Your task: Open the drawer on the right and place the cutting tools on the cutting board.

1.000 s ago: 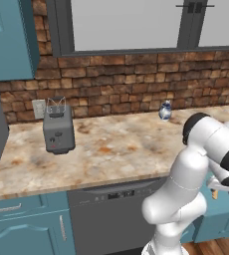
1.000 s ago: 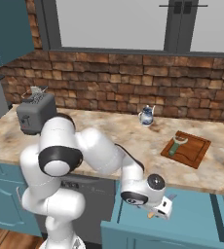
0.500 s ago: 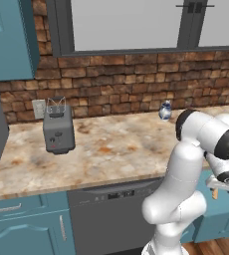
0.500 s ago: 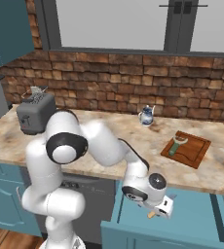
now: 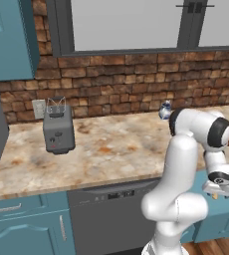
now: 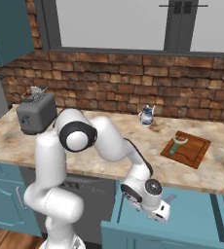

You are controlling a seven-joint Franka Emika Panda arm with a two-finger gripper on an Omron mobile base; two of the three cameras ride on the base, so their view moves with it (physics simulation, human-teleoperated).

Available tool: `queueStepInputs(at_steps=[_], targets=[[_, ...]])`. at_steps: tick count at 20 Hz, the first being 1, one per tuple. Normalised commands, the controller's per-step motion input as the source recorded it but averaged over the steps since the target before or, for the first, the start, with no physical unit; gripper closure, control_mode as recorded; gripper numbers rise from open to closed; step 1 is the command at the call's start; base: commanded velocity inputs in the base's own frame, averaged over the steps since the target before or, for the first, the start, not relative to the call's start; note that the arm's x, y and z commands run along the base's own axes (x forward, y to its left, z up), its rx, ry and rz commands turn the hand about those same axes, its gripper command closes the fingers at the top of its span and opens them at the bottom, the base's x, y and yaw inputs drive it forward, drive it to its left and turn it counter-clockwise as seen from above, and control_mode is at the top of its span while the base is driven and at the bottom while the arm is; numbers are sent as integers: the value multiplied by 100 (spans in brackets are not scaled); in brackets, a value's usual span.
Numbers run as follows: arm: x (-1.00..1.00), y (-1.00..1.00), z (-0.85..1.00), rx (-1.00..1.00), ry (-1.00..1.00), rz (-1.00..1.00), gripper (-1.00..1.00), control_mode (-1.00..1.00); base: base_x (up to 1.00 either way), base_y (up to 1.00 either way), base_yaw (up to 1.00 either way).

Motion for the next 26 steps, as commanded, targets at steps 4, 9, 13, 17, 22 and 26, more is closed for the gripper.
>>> queueStepInputs(at_steps=[4,9,13,17,22,26], targets=[[-13,0,0,0,-1,0,-100,-100,0,0,0],[1,0,0,0,-2,0,-100,-100,0,0,0],[25,-2,0,0,0,0,-100,-100,0,0,0],[19,0,0,0,0,0,-100,-100,0,0,0],[13,-1,0,0,0,0,-100,-100,0,0,0],[21,-14,0,0,-1,0,-100,-100,0,0,0]])
